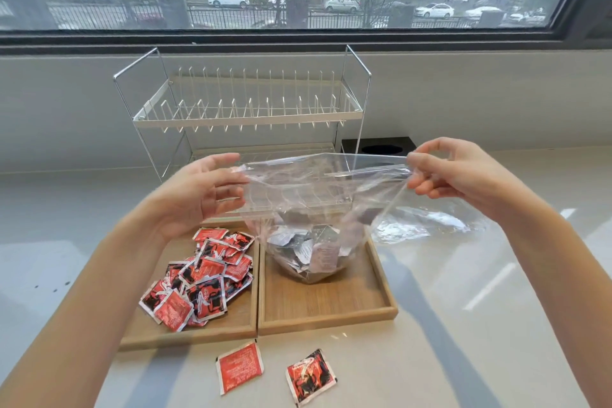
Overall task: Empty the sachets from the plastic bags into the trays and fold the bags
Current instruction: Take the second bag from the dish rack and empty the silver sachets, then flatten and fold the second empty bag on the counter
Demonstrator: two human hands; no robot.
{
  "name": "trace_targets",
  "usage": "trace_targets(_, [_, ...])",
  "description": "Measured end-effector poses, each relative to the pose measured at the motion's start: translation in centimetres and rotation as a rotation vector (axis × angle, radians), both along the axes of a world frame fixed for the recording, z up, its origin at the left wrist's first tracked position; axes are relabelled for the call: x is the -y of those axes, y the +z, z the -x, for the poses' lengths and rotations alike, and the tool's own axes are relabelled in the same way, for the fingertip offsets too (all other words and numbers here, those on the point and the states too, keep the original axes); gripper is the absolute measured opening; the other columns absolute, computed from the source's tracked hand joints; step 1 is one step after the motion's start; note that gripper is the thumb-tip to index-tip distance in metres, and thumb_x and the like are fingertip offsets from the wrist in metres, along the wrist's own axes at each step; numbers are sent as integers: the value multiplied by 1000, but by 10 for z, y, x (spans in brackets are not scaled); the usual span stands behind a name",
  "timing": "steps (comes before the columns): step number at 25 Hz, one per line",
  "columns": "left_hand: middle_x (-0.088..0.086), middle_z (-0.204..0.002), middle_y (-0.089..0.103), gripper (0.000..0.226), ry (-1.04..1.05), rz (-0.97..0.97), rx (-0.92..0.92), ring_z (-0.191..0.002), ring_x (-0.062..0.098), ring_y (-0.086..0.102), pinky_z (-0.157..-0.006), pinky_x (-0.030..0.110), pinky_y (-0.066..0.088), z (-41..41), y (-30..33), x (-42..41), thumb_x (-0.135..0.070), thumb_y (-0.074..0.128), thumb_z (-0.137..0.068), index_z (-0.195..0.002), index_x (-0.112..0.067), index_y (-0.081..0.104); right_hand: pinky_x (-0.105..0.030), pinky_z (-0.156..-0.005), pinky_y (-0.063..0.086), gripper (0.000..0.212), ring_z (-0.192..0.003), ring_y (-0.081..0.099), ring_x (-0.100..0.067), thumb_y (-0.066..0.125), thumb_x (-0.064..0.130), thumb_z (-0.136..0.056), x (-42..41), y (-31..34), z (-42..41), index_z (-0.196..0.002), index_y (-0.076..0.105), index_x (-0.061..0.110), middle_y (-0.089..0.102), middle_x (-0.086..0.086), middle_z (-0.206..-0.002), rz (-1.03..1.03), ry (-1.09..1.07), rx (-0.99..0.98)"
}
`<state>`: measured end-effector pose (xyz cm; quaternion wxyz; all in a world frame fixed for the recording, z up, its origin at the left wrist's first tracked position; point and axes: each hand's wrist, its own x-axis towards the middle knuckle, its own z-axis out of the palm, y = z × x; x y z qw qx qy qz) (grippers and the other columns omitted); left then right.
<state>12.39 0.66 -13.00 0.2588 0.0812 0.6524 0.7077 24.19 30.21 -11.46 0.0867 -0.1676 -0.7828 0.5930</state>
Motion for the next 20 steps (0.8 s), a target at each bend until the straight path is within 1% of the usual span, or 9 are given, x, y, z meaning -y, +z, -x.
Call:
trace_targets(2, [-5, -49, 64, 15, -12, 80, -68, -41, 1, 56, -45, 15, 53, 2, 4, -2, -8, 49, -88, -101, -11, 56, -12, -38, 42, 6, -34, 49, -2, 55, 21, -89, -2, 4, 3, -86, 55, 16, 60, 6, -42, -28, 0, -13])
trace_targets(5, [-5, -52, 68, 10, 13, 91, -112, -42, 2, 59, -43, 13, 51, 7, 13, 0, -10, 51, -86, -90, -12, 61, -10, -37, 40, 10, -33, 45, -1, 51, 15, -91, -4, 15, 5, -82, 55, 17, 57, 10, -42, 151, 20, -87])
trace_targets(7, [-4, -57, 71, 9, 11, 85, -147, -47, 2, 63, -45, 12, 51, 10, 22, 4, -12, 55, -82, -85, -13, 64, -9, -36, 40, 12, -33, 45, -1, 50, 12, -91, -4, 25, 9, -82, 55, 17, 56, 10, -42, 212, 17, -129])
trace_targets(8, [-3, -59, 72, 10, 5, 73, -161, -51, 3, 65, -47, 12, 52, 12, 27, 5, -14, 57, -78, -85, -12, 65, -9, -36, 40, 12, -34, 45, -1, 49, 12, -91, -4, 31, 11, -82, 56, 17, 56, 10, -42, 211, 13, -142])
trace_targets(11, [-1, -67, 75, 24, -20, -3, -193, -60, 4, 69, -52, 12, 53, 17, 44, 10, -19, 64, -63, -86, -13, 68, -9, -37, 41, 11, -34, 47, 0, 50, 11, -91, -6, 57, 18, -84, 57, 17, 57, 10, -42, 182, 14, -215])
trace_targets(13, [0, -71, 75, 27, -42, -39, -224, -65, 4, 70, -54, 12, 53, 20, 55, 13, -22, 70, -56, -82, -15, 73, -8, -39, 42, 10, -35, 49, 1, 52, 12, -89, -9, 74, 21, -83, 58, 18, 58, 9, -43, 137, 12, -280])
trace_targets(15, [-1, -74, 76, 22, -46, -47, -262, -67, 4, 70, -55, 12, 53, 24, 62, 17, -19, 67, -60, -81, -16, 74, -8, -41, 44, 10, -38, 51, 0, 54, 13, -89, -11, 81, 25, -82, 58, 19, 60, 9, -44, 116, 30, -312])
trace_targets(18, [-6, -73, 75, 21, -24, -32, -299, -64, 2, 69, -52, 11, 52, 26, 64, 25, -15, 61, -64, -79, -18, 74, -9, -46, 48, 7, -46, 59, 0, 55, 13, -88, -9, 74, 29, -85, 60, 17, 65, 8, -51, 98, 127, -266])
trace_targets(20, [-10, -71, 74, 23, 5, -16, -318, -60, -1, 67, -48, 9, 50, 26, 61, 30, -15, 59, -66, -85, -20, 71, -11, -49, 50, 8, -52, 63, -1, 55, 10, -87, -6, 67, 33, -87, 61, 15, 68, 8, -56, 102, 172, -239])
